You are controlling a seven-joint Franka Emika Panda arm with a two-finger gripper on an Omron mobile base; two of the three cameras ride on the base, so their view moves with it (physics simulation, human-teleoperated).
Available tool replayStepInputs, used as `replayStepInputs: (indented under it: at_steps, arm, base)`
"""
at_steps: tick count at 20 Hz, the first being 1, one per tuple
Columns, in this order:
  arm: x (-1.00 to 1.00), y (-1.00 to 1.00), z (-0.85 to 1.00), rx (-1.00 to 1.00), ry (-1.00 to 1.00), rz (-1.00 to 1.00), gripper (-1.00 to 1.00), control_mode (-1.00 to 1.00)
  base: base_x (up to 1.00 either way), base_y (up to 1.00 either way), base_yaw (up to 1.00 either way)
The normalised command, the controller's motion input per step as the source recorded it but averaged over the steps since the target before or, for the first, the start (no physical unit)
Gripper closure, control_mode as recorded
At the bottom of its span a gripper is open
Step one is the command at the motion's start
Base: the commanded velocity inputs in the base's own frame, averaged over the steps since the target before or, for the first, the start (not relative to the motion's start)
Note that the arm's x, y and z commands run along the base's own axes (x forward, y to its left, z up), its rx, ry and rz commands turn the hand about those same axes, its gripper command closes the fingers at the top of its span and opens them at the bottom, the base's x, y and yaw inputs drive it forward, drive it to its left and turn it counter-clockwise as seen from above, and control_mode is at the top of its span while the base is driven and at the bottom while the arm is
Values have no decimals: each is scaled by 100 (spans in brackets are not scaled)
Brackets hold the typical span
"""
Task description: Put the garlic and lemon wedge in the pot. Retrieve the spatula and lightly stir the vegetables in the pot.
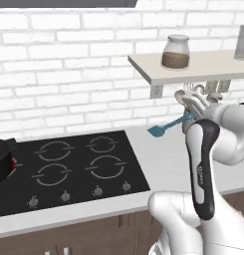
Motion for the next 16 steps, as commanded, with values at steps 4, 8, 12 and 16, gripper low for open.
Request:
replayStepInputs:
  at_steps: [4, 8, 12, 16]
  arm:
    - [0, 64, 53, -78, 11, 20, 100, -100]
    - [0, 54, 21, -62, 18, 20, 100, -100]
    - [-5, 31, 3, -24, 2, 11, 100, -100]
    - [-16, 3, 0, -12, -4, 0, 100, -100]
  base:
    - [0, 0, 0]
    - [0, 0, 0]
    - [0, 0, 0]
    - [0, 0, 0]
